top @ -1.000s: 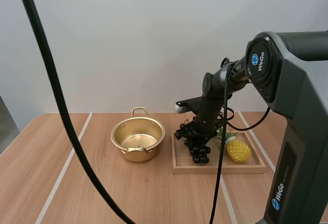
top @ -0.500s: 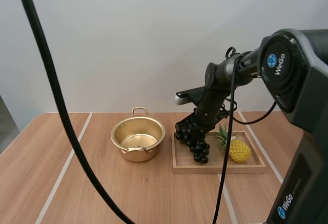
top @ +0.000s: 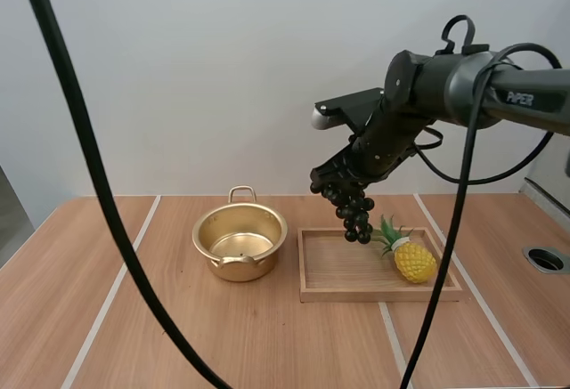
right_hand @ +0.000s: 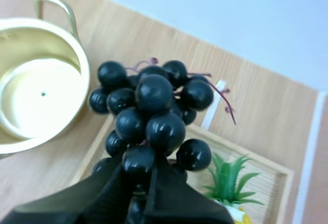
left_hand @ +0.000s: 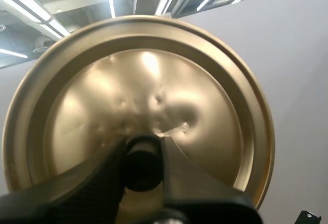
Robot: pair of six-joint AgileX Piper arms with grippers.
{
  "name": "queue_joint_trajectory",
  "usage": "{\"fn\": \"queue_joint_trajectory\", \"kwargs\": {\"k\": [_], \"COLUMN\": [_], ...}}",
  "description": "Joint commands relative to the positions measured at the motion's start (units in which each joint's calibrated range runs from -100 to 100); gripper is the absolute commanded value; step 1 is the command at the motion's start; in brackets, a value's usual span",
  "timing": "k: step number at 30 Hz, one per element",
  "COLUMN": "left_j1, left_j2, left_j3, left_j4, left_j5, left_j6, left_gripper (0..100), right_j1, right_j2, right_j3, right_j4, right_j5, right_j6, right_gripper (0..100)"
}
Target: Open the pot, put the grape inside, and close it
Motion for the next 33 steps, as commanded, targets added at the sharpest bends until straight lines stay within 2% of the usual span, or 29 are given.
{"fn": "queue_joint_trajectory", "kwargs": {"k": [1, 5, 12, 19, 25, 28, 33], "left_j1": [-0.18, -0.18, -0.18, -0.18, -0.18, -0.18, -0.18], "left_j2": [0.11, 0.11, 0.11, 0.11, 0.11, 0.11, 0.11], "left_j3": [-2.55, -6.2, -10.93, -13.9, -15.67, -16.91, -19.01], "left_j4": [-0.84, -1.21, -1.21, 1.4, 2.19, 2.19, 2.19], "left_j5": [-1.59, -2.86, -8.26, -9.73, -10.35, -10.35, -10.57], "left_j6": [-0.14, -0.14, -1.3, -1.3, -1.3, -1.3, -1.2], "left_gripper": [0, 0, 0, 0, 0, 0, 0], "right_j1": [0.01, 0.01, 0.01, 0.01, 0.01, 1.08, 5.02], "right_j2": [-4.15, -8.0, -10.92, -10.64, -6.66, -4.23, -0.05], "right_j3": [-0.13, -0.13, -4.04, -12.54, -18.29, -19.99, -21.03], "right_j4": [-0.24, -0.24, 0.89, 12.87, 20.33, 21.94, 21.58], "right_j5": [0.61, 0.61, 1.81, 3.66, 6.93, 7.32, 6.93], "right_j6": [0.07, 0.07, -4.27, -9.02, -10.8, -11.07, -11.07], "right_gripper": [0, 0, 0, 0, 0, 0, 0]}}
